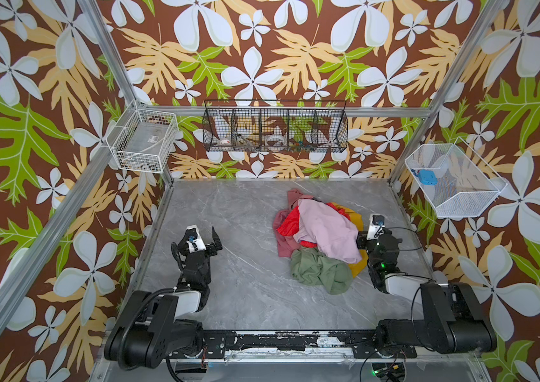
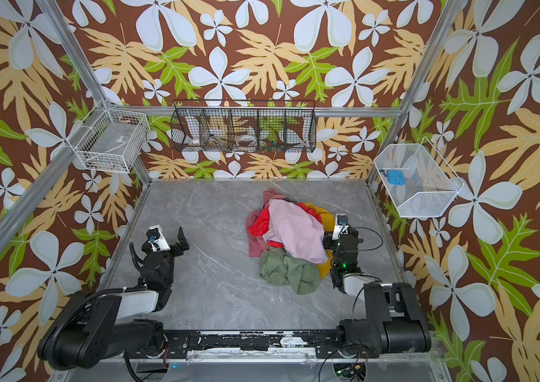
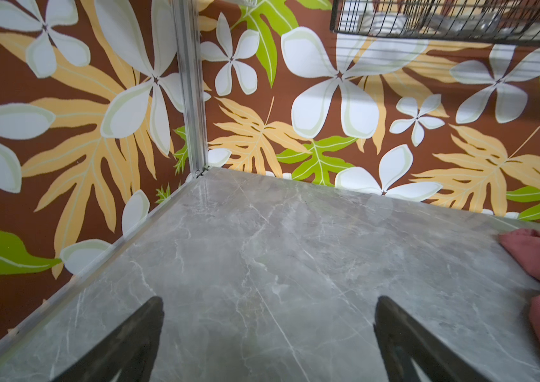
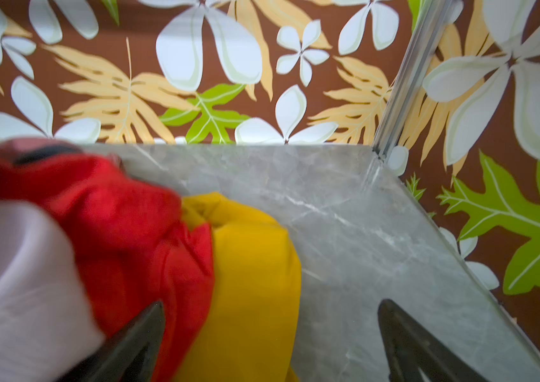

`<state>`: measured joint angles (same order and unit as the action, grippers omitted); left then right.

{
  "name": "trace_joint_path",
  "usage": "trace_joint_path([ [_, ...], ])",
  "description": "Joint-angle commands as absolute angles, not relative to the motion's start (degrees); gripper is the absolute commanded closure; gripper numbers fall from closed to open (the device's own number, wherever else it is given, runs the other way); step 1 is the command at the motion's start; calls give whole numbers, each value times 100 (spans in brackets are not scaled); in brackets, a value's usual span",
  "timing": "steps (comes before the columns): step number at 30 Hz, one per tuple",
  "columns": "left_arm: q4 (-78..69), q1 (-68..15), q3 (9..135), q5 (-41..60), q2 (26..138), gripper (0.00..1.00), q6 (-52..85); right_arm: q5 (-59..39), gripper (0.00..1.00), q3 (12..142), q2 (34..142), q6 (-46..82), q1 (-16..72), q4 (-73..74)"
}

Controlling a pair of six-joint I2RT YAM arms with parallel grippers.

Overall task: Pick out a specific cloth from the pile
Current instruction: 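Move the left gripper toward the cloth pile while the right arm shifts slightly, then lower the left gripper onto the green cloth at the pile's near edge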

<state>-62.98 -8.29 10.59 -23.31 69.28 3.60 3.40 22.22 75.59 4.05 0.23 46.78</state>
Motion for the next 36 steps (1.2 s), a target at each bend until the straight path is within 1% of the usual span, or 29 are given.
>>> trace_joint_path([
  [1,-3830,-825,1845,-2338,6330,0,959,285,0,2301,7187,805,-18,2831],
  [3,-2811,-826,2304,-2124,6184,0,1131,391,0,2048,6820,1099,-29,2702],
  [6,-2362,-855,2569,-1609,6107,0,1373,793,0,1858,6226,1280,-61,2349],
  [8,-2339,-966,2645,-1620,6088,0,1527,581,0,1977,5959,1493,-310,1869],
  [10,-2292,-1077,2766,-1554,6141,0,1652,57,0,2142,5842,1905,-731,1401],
  [13,-2269,-1268,2927,-1310,6349,0,1740,-158,2,2375,5842,2332,-1048,789],
  [17,-2145,-1709,3150,-1198,6665,0,1705,-589,5,2725,6051,2603,-1073,168],
  [23,-2107,-2108,3265,-699,6898,0,1810,-817,14,3022,6443,3070,-1079,-681],
  [27,-1969,-2511,3231,-479,6899,0,1815,-847,16,2802,6258,3311,-1081,-727],
  [31,-1969,-3072,3164,-305,6941,0,1944,-1107,18,2579,6110,3651,-1081,-521],
  [36,-1982,-3862,3280,235,7239,0,2067,-1219,16,2539,6095,3700,-1089,-541],
])
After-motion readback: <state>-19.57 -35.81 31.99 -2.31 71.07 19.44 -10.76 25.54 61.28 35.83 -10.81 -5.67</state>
